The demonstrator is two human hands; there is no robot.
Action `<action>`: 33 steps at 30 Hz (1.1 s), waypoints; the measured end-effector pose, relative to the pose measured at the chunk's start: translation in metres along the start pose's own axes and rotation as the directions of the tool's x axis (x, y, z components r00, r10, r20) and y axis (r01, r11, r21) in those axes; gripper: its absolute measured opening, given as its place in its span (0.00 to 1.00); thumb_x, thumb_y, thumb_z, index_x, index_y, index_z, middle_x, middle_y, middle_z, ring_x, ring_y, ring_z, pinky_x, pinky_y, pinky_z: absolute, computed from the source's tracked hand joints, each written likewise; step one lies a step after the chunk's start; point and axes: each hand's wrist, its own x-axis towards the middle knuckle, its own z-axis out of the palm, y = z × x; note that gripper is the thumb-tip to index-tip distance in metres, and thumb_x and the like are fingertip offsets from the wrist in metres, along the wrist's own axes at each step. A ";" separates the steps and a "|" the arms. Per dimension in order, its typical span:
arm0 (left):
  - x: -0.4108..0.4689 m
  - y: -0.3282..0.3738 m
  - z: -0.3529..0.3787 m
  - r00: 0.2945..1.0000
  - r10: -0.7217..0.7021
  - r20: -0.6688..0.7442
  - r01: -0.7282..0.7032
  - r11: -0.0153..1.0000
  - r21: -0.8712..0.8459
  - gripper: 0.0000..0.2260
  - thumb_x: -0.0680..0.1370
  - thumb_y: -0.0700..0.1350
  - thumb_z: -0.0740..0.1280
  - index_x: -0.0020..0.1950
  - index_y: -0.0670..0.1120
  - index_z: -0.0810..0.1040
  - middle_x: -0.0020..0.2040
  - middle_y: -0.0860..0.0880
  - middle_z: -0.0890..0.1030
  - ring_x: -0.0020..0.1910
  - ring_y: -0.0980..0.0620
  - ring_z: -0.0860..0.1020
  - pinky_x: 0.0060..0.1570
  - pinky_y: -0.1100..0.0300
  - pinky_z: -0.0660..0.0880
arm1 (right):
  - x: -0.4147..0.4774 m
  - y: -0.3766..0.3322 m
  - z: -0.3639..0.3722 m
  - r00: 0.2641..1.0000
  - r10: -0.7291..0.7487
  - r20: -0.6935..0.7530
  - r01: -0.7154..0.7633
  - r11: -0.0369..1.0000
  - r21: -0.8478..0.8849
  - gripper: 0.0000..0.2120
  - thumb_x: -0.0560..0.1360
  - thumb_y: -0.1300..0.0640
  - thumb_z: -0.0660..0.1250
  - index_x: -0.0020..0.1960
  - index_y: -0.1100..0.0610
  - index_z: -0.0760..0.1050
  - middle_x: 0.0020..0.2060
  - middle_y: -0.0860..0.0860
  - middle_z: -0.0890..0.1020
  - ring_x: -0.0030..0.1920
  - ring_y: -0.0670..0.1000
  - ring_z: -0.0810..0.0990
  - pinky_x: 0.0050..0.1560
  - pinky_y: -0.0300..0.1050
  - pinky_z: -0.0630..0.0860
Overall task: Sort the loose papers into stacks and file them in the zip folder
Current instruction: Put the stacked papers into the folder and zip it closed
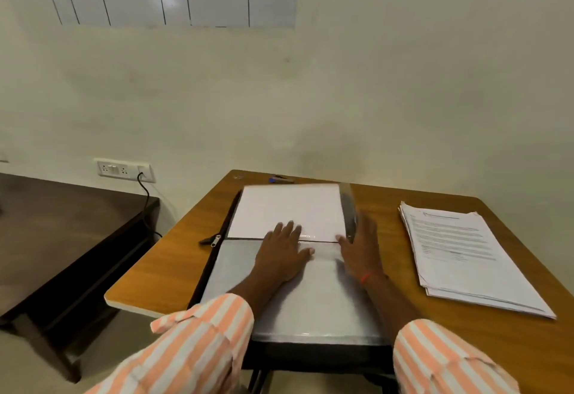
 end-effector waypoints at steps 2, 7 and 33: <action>0.005 -0.004 0.009 0.998 -0.022 0.051 0.022 1.000 0.003 0.33 0.83 0.66 0.48 0.83 0.51 0.52 0.84 0.48 0.51 0.82 0.46 0.48 0.80 0.46 0.48 | -0.005 0.006 0.008 0.988 -0.023 0.150 0.039 0.994 -0.107 0.25 0.79 0.53 0.68 0.74 0.54 0.67 0.72 0.54 0.70 0.69 0.56 0.73 0.69 0.50 0.71; 0.007 -0.004 0.016 0.998 -0.033 0.048 0.032 0.999 0.032 0.34 0.82 0.68 0.44 0.84 0.52 0.48 0.84 0.50 0.48 0.83 0.47 0.45 0.80 0.47 0.46 | -0.005 0.007 0.012 0.970 -0.123 0.209 0.184 0.934 -0.305 0.17 0.80 0.51 0.62 0.65 0.57 0.76 0.62 0.55 0.77 0.61 0.57 0.77 0.64 0.50 0.73; -0.045 0.098 0.026 0.953 0.265 -0.147 -0.292 0.934 -0.205 0.26 0.77 0.68 0.60 0.68 0.54 0.78 0.70 0.53 0.77 0.68 0.53 0.74 0.70 0.54 0.69 | -0.029 0.060 -0.115 0.977 0.174 -0.125 -0.213 0.739 -0.639 0.15 0.79 0.55 0.64 0.65 0.56 0.75 0.55 0.56 0.82 0.55 0.57 0.80 0.53 0.50 0.78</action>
